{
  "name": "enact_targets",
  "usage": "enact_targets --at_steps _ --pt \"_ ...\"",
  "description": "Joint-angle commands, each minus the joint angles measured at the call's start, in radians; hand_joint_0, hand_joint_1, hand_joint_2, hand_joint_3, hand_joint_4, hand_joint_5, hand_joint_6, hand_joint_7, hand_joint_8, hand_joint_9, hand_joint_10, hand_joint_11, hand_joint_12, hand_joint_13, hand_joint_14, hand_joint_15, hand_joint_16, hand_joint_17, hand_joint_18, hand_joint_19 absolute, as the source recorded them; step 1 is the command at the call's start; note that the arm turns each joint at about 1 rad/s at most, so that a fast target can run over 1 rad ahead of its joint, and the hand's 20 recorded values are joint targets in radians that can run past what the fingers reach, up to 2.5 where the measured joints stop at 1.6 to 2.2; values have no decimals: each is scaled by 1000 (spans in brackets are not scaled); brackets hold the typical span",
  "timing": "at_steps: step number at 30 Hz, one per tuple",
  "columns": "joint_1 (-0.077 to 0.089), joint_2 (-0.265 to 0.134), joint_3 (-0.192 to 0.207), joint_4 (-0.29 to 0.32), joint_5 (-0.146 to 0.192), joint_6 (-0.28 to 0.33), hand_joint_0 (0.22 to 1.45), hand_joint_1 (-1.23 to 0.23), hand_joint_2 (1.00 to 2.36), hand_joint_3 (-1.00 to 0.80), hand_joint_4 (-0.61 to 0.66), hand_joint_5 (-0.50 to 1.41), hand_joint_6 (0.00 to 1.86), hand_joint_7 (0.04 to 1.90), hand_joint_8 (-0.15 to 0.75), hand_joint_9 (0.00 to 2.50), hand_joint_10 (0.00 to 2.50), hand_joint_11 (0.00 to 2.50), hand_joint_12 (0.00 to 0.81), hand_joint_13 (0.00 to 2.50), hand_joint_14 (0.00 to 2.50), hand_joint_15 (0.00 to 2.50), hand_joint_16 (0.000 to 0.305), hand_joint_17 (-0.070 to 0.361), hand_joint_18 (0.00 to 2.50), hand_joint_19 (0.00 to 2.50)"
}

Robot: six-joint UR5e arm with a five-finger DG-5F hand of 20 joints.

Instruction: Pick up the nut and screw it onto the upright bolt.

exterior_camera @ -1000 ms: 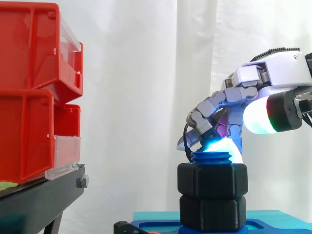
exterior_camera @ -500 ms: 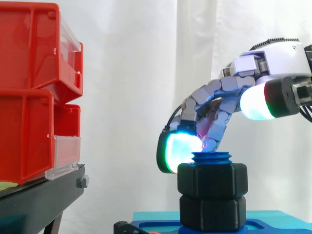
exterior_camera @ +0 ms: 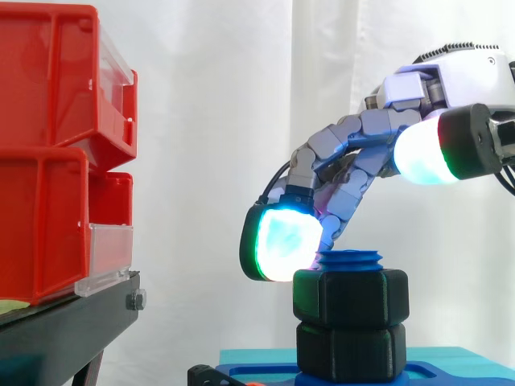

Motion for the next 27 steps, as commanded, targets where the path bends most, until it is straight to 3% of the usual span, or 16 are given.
enact_targets --at_steps 1,4,13,27 --pt "12 0 0 8 10 1 486 -173 1000 -500 173 -130 502 717 226 751 0 0 282 538 0 0 32 72 159 0" --pt "19 0 -2 6 15 1 490 -174 1000 -500 191 -119 503 786 231 745 0 0 281 536 0 0 32 71 157 0" --pt "19 0 -20 8 15 3 501 -205 1000 -500 242 -79 504 1070 246 793 0 0 276 565 0 0 30 68 183 0" --pt "6 0 -20 8 7 3 510 -225 1000 -500 197 -46 502 1338 253 838 0 0 268 602 0 0 29 64 212 0"
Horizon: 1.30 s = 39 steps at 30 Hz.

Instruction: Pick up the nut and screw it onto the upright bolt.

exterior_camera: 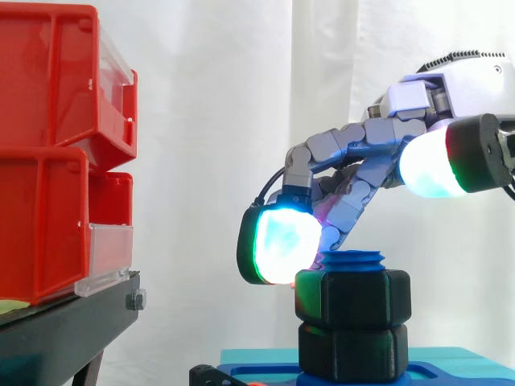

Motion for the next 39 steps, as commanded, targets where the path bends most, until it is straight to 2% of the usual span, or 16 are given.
enact_targets --at_steps 1,9,18,28,33,35,37,38,39 --pt "-3 0 0 0 -2 0 511 -227 1000 -500 195 -45 502 1364 255 841 0 0 267 602 0 0 29 64 212 0" --pt "-19 0 0 2 -14 0 512 -230 1000 -500 185 -27 503 1486 261 870 0 0 264 624 0 0 28 63 231 0" --pt "-30 0 0 -1 -22 0 524 -258 1000 -500 141 -12 637 1354 275 1062 0 0 234 725 0 0 25 56 331 0" --pt "-36 0 0 -1 -30 0 534 -278 1000 -500 101 37 613 1416 261 1215 0 0 203 871 0 0 21 47 454 0" --pt "-39 0 0 2 -34 0 538 -282 1000 -500 70 44 628 1388 259 1282 0 0 191 901 0 0 18 42 513 0" --pt "-41 0 -1 0 -37 0 539 -283 1000 -500 78 45 613 1418 261 1277 0 0 191 903 0 0 18 41 525 0" --pt "-42 0 -1 2 -39 0 537 -283 1000 -500 147 45 523 1555 262 1246 0 0 196 879 0 0 19 43 513 0" --pt "-42 0 0 2 -39 0 537 -282 1000 -500 176 40 500 1564 263 1237 0 0 196 871 0 0 20 44 509 0" --pt "-42 0 0 2 -37 0 532 -283 1000 -500 204 20 502 1474 266 1210 0 0 203 861 0 0 21 48 490 0"
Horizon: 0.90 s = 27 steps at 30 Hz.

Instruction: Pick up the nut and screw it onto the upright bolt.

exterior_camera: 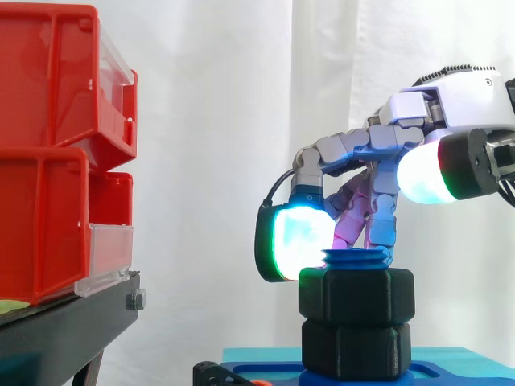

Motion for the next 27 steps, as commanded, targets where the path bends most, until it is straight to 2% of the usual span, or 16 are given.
enact_targets --at_steps 1,6,10,22,27 --pt "-1 0 -1 0 -2 0 525 -282 1000 -500 219 -3 504 1345 268 1171 0 0 209 843 0 0 22 50 474 0" --pt "-3 0 1 0 0 3 510 -279 1000 -500 260 -56 504 1004 260 1069 0 0 233 781 0 0 26 59 426 0" --pt "-3 0 1 -1 0 6 503 -277 1000 -500 219 -87 503 788 246 1011 0 0 236 745 0 0 28 63 393 0" --pt "-4 0 1 -3 4 6 498 -271 1000 -500 215 -93 503 740 241 971 0 0 238 720 0 0 30 67 367 0" --pt "2 0 -1 -3 7 6 498 -270 1000 -500 211 -89 503 754 242 970 0 0 239 721 0 0 30 67 365 0"
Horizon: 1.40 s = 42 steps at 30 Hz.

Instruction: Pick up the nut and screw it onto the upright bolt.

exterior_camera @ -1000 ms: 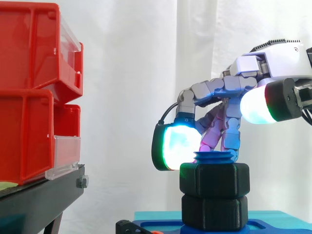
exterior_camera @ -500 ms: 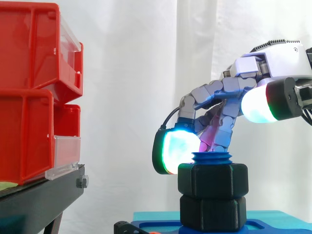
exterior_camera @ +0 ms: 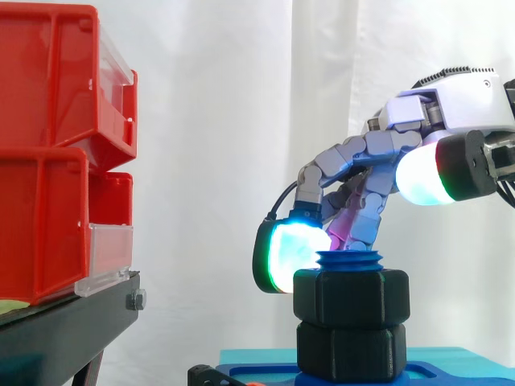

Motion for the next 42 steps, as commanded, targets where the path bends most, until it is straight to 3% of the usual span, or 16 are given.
enact_targets --at_steps 1,7,11,32,42 --pt "3 0 -1 0 2 0 498 -270 1000 -500 216 -88 503 759 242 971 0 0 239 720 0 0 30 67 364 0" --pt "8 0 -21 9 11 2 498 -270 1000 -500 222 -85 503 779 245 973 0 0 241 722 0 0 30 66 364 0" --pt "9 0 -41 49 13 17 499 -270 1000 -500 222 -83 503 790 248 973 0 0 240 722 0 0 29 66 366 0" --pt "6 -2 -45 53 16 20 503 -270 1000 -500 253 -56 504 884 251 966 0 0 239 717 0 0 29 65 360 0" --pt "3 -2 -45 38 22 54 503 -269 1000 -500 268 -48 504 916 251 949 0 0 244 704 0 0 29 66 352 0"
